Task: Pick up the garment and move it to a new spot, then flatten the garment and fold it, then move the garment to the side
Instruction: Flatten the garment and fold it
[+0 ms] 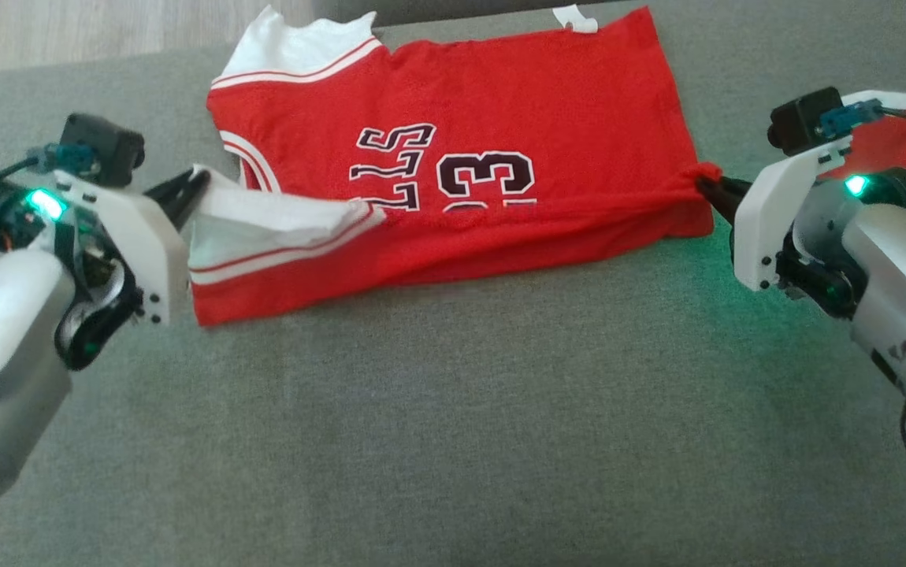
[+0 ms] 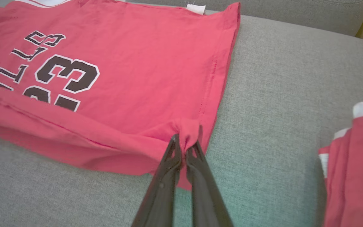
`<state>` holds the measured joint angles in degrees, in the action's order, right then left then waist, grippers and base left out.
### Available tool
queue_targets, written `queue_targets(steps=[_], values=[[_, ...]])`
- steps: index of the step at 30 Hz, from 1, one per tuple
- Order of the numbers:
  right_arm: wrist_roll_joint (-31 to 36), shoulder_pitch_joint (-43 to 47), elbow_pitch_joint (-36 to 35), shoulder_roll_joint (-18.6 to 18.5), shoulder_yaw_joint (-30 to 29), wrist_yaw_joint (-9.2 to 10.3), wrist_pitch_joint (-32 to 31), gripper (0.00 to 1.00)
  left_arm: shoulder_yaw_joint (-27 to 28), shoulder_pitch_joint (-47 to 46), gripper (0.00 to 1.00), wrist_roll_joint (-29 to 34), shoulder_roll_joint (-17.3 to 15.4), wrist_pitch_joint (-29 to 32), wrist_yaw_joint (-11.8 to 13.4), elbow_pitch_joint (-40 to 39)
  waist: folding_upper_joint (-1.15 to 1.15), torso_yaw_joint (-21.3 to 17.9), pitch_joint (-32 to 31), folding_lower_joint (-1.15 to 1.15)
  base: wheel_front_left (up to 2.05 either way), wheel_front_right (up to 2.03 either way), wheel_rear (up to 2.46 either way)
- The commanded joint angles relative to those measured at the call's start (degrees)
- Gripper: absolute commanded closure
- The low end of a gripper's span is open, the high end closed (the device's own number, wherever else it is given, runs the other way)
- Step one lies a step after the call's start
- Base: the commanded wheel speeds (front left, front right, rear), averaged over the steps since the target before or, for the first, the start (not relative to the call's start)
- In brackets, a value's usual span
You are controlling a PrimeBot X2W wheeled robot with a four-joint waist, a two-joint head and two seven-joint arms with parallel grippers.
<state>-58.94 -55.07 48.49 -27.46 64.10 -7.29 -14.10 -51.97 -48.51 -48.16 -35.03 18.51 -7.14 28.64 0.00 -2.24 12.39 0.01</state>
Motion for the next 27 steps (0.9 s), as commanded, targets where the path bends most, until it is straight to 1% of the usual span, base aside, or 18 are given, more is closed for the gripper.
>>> queue_targets(steps=[1,6,7,8,9,10,11,14,16,17,19,20,22,23,24,26,27], values=[[-0.14,-1.83,0.15,0.16,0.18,-0.2,0.78,1.0,1.63,-5.06,1.0,1.56,-1.49,-0.99,-0.16,0.77,0.0,-0.15,0.93,-0.01,0.0,0.0,0.0],[-0.62,-3.61,1.84,1.45,1.18,-0.2,1.43,1.0,0.11,-8.99,1.0,4.14,0.86,-3.01,-0.23,5.72,0.0,-0.36,2.4,-0.01,0.0,0.0,0.0],[-0.62,-3.61,1.84,1.45,1.18,-0.2,1.43,1.0,0.11,-8.99,1.0,4.14,0.86,-3.01,-0.23,5.72,0.0,-0.36,2.4,-0.01,0.0,0.0,0.0],[-0.46,-4.1,2.37,1.62,1.37,-0.2,1.87,0.91,-0.2,-9.6,1.0,4.46,1.45,-3.27,-0.24,6.73,0.0,-0.39,2.68,-0.01,0.0,0.0,0.0],[-0.16,-4.55,2.81,1.83,1.65,-0.2,2.47,0.09,-0.43,-10.18,1.0,4.79,2.02,-3.56,-0.24,7.83,0.0,-0.44,2.93,-0.01,0.0,0.0,0.0],[0.07,-4.93,3.21,2.06,2.03,-0.2,2.78,0.0,-0.7,-10.8,0.13,5.38,2.55,-4.1,-0.22,8.87,0.0,-0.47,3.17,-0.01,0.0,0.0,0.0],[0.32,-5.39,3.6,2.22,2.29,-0.2,3.45,0.0,-0.89,-11.41,0.0,6.01,3.06,-4.86,-0.03,9.89,0.0,-0.5,3.41,-0.01,0.0,0.0,0.0],[0.58,-6.81,5.46,2.93,1.6,-0.2,7.4,0.0,-0.39,-12.71,0.0,6.97,4.85,-8.49,1.42,12.68,0.0,-0.54,3.72,-0.01,0.0,0.0,0.0],[0.71,-7.58,6.21,3.35,0.74,-0.2,11.71,0.0,0.34,-13.44,0.0,7.49,5.81,-11.92,2.7,14.14,0.0,-0.51,3.66,-0.01,0.0,0.0,0.0],[0.55,-7.89,6.38,3.63,-0.44,-0.2,17.13,0.0,1.67,-13.87,0.0,7.57,6.77,-16.54,4.2,15.27,0.0,-0.41,3.21,-0.01,0.0,0.0,0.0],[1.77,-8.06,6.62,3.36,-0.8,-0.2,23.34,0.0,3.65,-13.87,0.0,6.98,7.85,-22.07,5.76,15.93,0.0,-0.22,2.41,-0.01,0.0,0.0,0.0],[1.89,-7.91,7.01,3.34,-1.52,-0.2,25.88,0.0,4.7,-13.62,0.0,6.52,8.38,-24.88,6.45,16.18,0.0,-0.14,1.86,-0.01,0.0,0.0,0.0],[2.24,-7.48,7.93,3.46,-3.86,-0.2,28.45,0.0,6.28,-12.76,0.0,6.28,9.12,-29.91,8.17,16.61,0.0,-0.04,0.39,-0.01,0.0,0.0,0.0],[2.77,-7.19,8.16,3.5,-5.36,-0.2,28.9,0.0,7.39,-12.03,0.0,5.68,9.77,-31.47,8.73,16.37,0.0,0.08,-0.45,-0.01,0.0,0.0,0.0],[3.73,-7.43,7.34,3.33,-8.35,-0.2,29.01,0.0,8.86,-11.11,0.0,4.73,10.43,-32.44,9.13,15.79,0.0,0.13,-1.16,-0.01,0.0,0.0,0.0],[7.48,-6.25,4.37,2.7,-16.36,-0.2,29.06,0.0,11.32,-8.95,0.0,4.38,11.27,-33.32,10.12,13.64,0.0,0.31,-2.79,-0.01,0.0,0.0,0.0],[10.07,-4.59,2.41,2.7,-20.35,-0.2,29.06,0.0,13.03,-7.79,0.0,5.01,11.59,-33.42,10.77,11.19,0.0,0.44,-3.6,-0.01,0.0,0.0,0.0]])
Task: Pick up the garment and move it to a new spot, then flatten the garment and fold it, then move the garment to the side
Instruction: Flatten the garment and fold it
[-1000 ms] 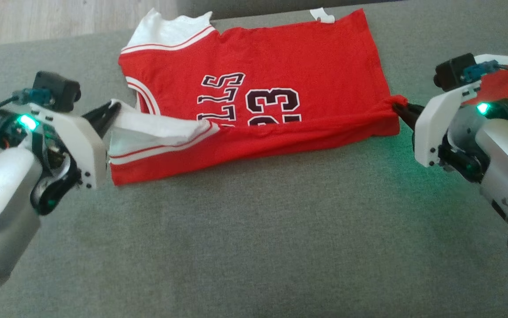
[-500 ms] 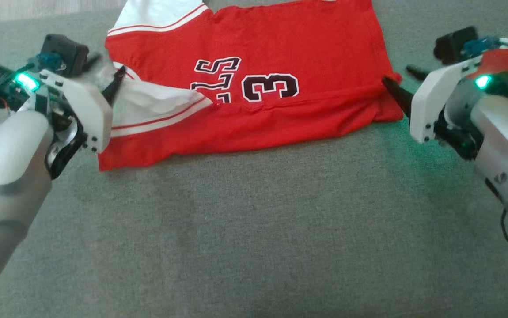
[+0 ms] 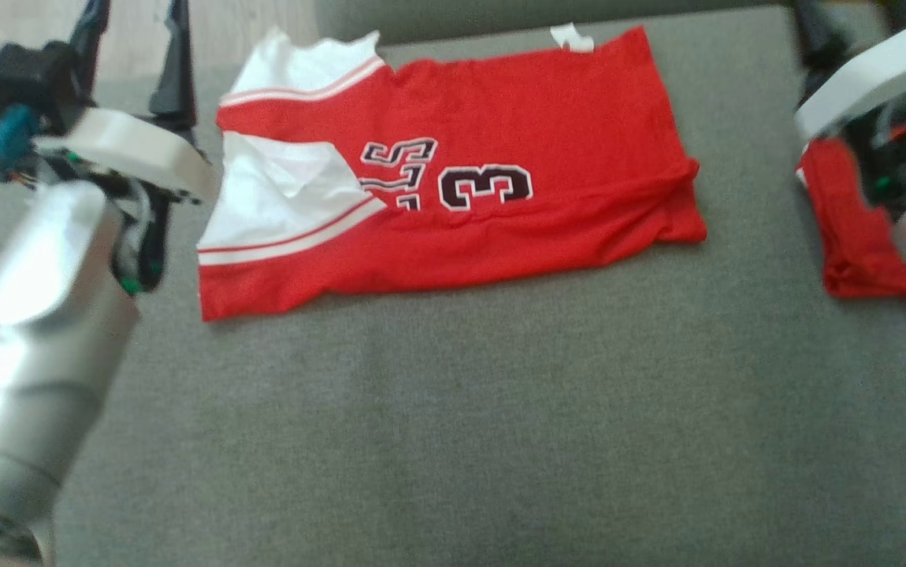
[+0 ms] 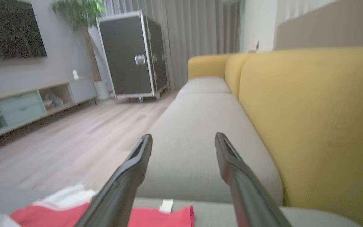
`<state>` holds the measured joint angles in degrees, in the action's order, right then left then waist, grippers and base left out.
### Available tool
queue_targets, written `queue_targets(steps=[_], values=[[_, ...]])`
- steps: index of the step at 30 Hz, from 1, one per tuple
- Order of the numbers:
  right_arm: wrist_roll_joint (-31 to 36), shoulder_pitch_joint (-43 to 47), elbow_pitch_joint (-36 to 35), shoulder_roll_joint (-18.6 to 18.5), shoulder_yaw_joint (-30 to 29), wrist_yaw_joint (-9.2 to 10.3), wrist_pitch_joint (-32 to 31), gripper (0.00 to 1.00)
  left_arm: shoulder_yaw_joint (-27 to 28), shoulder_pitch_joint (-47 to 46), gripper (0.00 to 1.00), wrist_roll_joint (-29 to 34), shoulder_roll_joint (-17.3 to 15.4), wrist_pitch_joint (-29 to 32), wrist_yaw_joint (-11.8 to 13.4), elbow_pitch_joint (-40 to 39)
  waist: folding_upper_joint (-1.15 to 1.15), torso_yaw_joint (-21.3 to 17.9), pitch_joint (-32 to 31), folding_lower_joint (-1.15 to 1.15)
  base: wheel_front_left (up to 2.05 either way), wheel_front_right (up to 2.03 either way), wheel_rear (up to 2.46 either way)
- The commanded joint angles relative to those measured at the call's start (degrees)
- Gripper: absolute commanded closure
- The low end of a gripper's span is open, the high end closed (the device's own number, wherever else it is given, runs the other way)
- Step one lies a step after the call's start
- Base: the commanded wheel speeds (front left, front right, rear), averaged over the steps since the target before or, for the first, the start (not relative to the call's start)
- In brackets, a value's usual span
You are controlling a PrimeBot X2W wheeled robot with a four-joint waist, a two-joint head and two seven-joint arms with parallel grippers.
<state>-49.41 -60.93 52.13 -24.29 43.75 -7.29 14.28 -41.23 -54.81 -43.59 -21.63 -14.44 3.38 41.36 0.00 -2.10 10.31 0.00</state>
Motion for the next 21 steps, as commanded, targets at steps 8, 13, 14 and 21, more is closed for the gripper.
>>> queue_targets(steps=[8,13,14,21], values=[[24.12,23.61,-17.67,7.54,-30.04,-0.2,0.71,0.0,15.52,19.4,0.0,9.64,3.63,-0.54,4.53,-20.19,0.0,1.18,-7.85,0.0,0.0,0.0,0.0],[34.6,35.33,-25.95,14.35,-38.13,-0.2,0.71,0.0,20.29,30.64,0.0,14.94,8.43,-0.55,4.15,-24.75,0.0,1.66,-10.06,0.0,0.0,0.0,0.0],[35.98,37.17,-27.29,15.49,-39.05,-0.2,0.71,0.0,21.06,32.37,0.0,16.03,9.2,-0.55,4.01,-25.12,0.0,1.71,-10.25,0.0,0.0,0.0,0.0],[42.44,47.87,-32.6,20.14,-40.86,-0.2,0.72,0.0,26.91,40.99,0.0,21.8,14.74,-0.55,1.56,-24.81,0.0,1.73,-10.76,0.0,0.0,0.0,0.0]])
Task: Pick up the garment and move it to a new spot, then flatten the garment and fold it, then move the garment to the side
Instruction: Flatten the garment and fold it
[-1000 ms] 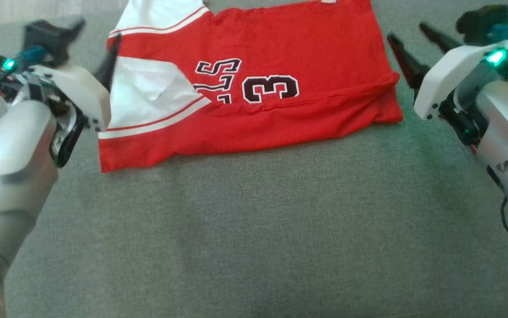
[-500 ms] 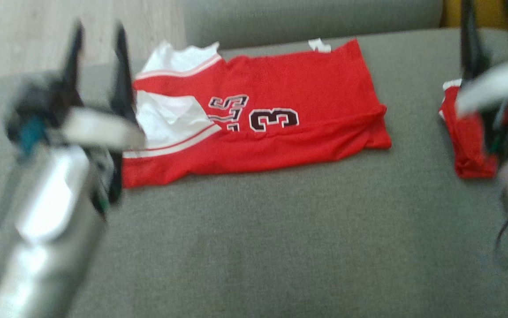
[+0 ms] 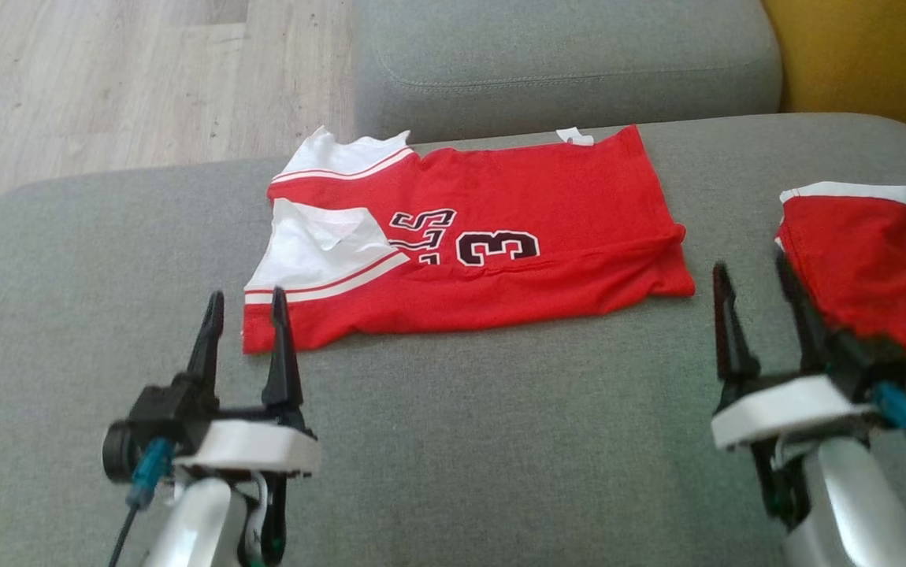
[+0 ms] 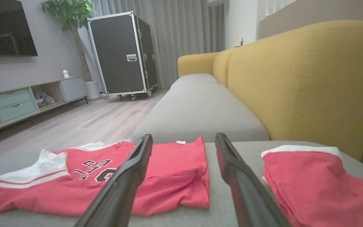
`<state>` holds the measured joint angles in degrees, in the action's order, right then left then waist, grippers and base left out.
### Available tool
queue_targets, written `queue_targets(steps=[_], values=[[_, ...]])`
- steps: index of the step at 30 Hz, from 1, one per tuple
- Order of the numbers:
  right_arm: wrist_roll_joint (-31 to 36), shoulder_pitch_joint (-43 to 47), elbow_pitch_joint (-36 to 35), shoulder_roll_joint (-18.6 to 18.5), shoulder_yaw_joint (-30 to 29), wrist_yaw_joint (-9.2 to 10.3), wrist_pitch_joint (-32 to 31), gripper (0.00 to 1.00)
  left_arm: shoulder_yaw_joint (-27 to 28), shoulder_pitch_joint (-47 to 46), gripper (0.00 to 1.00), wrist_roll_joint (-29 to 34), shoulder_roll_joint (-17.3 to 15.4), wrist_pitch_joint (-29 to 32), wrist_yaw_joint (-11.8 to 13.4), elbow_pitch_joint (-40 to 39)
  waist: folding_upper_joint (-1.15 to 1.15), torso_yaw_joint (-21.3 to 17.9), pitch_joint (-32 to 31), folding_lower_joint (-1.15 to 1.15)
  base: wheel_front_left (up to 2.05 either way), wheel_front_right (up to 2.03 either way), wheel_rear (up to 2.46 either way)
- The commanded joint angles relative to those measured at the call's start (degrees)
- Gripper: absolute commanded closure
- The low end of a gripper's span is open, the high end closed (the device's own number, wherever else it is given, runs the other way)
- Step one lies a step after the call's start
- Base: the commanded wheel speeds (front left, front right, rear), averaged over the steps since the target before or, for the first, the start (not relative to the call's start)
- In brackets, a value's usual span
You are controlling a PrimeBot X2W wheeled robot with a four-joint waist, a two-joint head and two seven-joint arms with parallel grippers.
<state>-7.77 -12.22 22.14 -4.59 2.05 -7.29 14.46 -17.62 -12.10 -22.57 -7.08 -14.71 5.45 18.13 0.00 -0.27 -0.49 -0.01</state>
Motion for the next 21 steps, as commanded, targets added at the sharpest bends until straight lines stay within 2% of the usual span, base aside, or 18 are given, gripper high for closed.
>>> queue_targets(steps=[1,6,10,16,21], values=[[0.81,-0.85,-2.62,0.44,0.85,-0.2,0.53,0.0,3.3,-1.72,0.0,0.79,0.2,-0.29,-0.52,-1.58,0.0,-0.11,0.04,0.01,0.0,0.0,0.0],[1.0,0.49,-3.82,1.36,0.79,-0.2,0.53,0.0,5.71,-0.79,0.0,2.64,1.53,-0.29,-2.78,0.9,0.0,-0.91,0.33,0.01,0.0,0.0,0.0],[0.99,0.05,-4.32,1.59,1.78,-0.2,0.53,0.0,6.67,-2.26,0.0,3.68,2.03,-0.29,-3.67,4.54,0.0,-2.01,1.27,0.01,0.0,0.0,0.0],[0.31,-1.78,-5.41,1.68,3.07,-0.2,0.53,0.0,6.86,-7.64,0.0,3.83,1.81,1.03,-3.39,14.37,0.0,-3.75,5.22,0.01,0.0,0.0,0.0],[-0.35,-3.28,-6.3,1.69,3.62,-0.2,0.53,0.0,7.44,-13.24,0.0,3.77,0.86,4.18,-2.0,21.68,0.0,-4.7,8.27,0.01,0.0,0.0,0.0]])
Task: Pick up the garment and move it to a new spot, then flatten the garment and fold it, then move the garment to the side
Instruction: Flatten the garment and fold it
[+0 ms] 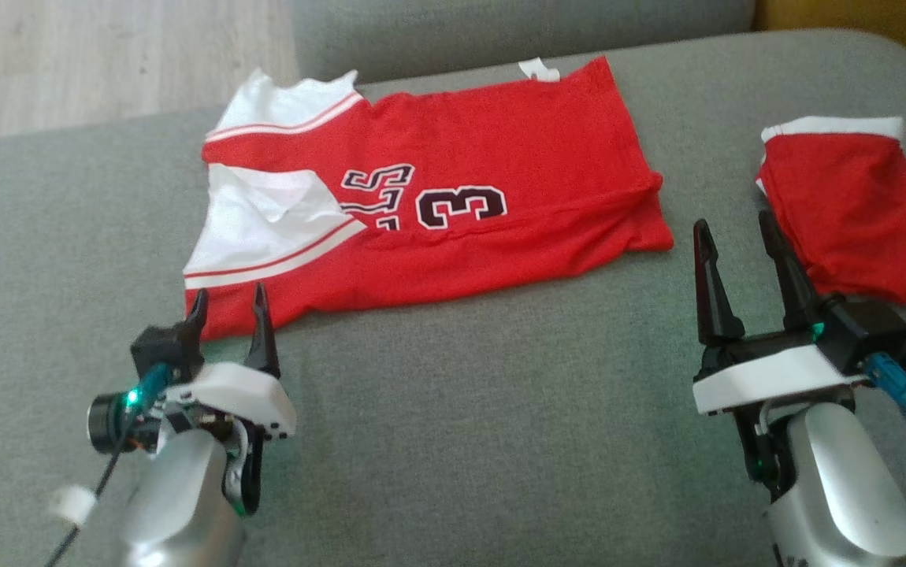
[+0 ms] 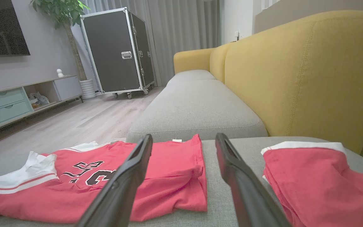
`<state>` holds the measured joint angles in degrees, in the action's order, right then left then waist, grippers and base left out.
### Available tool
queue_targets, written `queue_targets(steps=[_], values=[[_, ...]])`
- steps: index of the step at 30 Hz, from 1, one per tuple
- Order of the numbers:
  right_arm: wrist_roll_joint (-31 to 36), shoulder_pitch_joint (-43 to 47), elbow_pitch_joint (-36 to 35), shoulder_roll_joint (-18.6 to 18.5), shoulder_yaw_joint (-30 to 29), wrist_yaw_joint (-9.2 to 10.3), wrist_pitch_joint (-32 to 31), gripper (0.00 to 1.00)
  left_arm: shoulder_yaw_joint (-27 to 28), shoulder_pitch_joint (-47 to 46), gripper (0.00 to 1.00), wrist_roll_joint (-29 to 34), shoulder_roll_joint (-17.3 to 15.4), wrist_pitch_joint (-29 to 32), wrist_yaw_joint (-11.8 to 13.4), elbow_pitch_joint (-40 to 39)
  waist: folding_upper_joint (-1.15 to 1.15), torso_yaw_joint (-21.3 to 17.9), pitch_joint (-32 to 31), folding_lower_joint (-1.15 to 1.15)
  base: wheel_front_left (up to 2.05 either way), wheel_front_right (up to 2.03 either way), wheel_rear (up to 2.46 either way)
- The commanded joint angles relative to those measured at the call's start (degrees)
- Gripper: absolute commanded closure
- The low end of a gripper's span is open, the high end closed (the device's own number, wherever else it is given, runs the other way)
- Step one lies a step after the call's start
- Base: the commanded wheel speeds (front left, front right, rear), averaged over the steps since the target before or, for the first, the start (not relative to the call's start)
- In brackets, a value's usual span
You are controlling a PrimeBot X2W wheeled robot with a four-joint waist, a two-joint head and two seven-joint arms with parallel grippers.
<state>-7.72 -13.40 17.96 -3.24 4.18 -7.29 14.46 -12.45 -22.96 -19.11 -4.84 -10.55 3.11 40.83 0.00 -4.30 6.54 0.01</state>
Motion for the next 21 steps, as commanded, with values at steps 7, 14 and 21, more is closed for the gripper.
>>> queue_targets(steps=[7,14,21], values=[[-0.97,-3.0,-2.85,0.35,2.0,-0.2,0.53,0.0,2.92,-8.1,0.0,0.63,-2.87,3.05,3.45,7.6,0.0,-1.61,3.7,-0.01,0.0,0.0,0.0],[-1.52,-3.44,-3.13,0.35,2.43,-0.2,0.53,0.0,2.66,-10.16,0.0,0.69,-3.39,3.99,4.59,13.47,0.0,-2.03,4.8,-0.01,0.0,0.0,0.0],[-1.89,-4.1,-3.31,0.35,2.8,-0.2,0.53,0.0,0.17,-12.15,0.0,1.12,-3.09,8.86,1.89,18.52,0.0,-2.19,5.6,-0.01,0.0,0.0,0.0]])
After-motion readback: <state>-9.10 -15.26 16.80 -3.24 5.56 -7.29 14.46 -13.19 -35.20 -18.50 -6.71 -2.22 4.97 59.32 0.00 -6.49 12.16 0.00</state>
